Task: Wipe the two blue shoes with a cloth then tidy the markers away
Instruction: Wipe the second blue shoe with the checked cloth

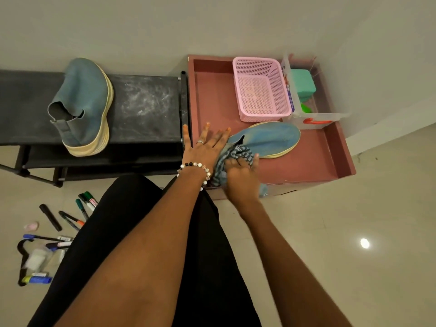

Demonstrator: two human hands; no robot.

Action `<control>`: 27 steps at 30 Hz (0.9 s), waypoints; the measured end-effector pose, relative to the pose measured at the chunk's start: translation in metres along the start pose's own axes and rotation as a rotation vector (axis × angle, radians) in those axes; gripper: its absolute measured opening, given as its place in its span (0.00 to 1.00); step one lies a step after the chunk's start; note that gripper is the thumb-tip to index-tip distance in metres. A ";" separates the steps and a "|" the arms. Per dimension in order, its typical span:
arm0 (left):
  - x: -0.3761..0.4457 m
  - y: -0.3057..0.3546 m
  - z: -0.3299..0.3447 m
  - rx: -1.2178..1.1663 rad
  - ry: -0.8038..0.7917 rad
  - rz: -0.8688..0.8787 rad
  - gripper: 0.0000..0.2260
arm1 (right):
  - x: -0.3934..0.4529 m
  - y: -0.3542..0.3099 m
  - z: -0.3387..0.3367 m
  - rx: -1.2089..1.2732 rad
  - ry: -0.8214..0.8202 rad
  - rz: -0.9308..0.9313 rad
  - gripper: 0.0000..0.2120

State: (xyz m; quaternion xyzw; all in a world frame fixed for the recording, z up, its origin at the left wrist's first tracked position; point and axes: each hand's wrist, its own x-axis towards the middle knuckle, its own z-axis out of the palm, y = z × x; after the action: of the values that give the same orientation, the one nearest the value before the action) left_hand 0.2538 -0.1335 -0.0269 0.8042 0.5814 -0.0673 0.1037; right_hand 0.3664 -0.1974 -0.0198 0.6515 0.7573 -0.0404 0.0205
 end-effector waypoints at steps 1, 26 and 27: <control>0.000 0.000 0.000 0.001 0.016 -0.006 0.40 | 0.003 -0.014 -0.001 0.095 0.003 0.049 0.15; 0.002 0.003 0.003 0.029 0.002 0.007 0.41 | 0.005 0.015 0.001 0.042 -0.042 -0.087 0.17; 0.002 0.003 0.003 0.031 0.012 0.003 0.37 | 0.010 0.000 0.001 0.125 -0.038 -0.033 0.16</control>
State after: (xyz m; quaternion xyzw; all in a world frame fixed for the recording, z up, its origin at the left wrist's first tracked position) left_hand 0.2573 -0.1333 -0.0304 0.8069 0.5797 -0.0715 0.0879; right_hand 0.3652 -0.1875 -0.0221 0.6381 0.7633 -0.1002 -0.0065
